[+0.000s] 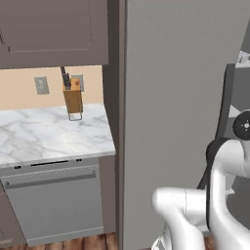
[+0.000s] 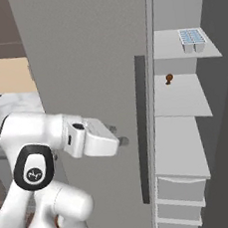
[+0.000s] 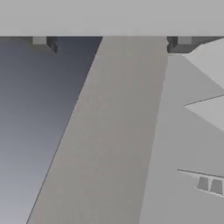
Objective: Open the freezer door, pick up the ice cube tray from the freezer, and place it on the dining counter.
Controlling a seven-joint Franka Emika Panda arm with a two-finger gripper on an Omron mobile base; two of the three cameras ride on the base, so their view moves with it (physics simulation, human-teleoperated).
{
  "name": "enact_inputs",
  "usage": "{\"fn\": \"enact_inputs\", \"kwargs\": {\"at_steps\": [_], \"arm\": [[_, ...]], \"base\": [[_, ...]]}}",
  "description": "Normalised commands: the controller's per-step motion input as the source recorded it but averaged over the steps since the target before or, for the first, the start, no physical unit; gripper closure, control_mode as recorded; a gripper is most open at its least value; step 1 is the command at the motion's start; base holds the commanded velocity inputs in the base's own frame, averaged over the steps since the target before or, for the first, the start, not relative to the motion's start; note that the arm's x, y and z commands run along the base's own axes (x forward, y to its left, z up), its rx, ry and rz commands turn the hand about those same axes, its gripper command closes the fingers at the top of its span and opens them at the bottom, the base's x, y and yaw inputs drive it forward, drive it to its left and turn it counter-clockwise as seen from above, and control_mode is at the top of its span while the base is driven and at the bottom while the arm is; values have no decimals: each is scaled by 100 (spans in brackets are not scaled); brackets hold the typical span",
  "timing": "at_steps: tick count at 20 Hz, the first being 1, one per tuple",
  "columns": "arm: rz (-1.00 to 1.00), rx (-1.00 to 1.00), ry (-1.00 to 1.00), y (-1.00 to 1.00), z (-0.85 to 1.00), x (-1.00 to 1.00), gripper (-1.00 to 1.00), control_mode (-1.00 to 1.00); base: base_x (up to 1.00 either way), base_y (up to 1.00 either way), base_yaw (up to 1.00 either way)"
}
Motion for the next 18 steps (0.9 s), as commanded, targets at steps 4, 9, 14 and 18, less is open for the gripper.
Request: {"fn": "enact_inputs", "kwargs": {"at_steps": [4,9,14,18], "arm": [[23,19,5,51,16,-13,-100,-100],[23,30,0,35,0,-9,-100,-100],[19,32,-1,40,0,0,-100,-100],[17,21,3,19,6,0,-100,-100]], "base": [[0,0,0],[0,0,0],[0,0,0],[0,0,0]]}}
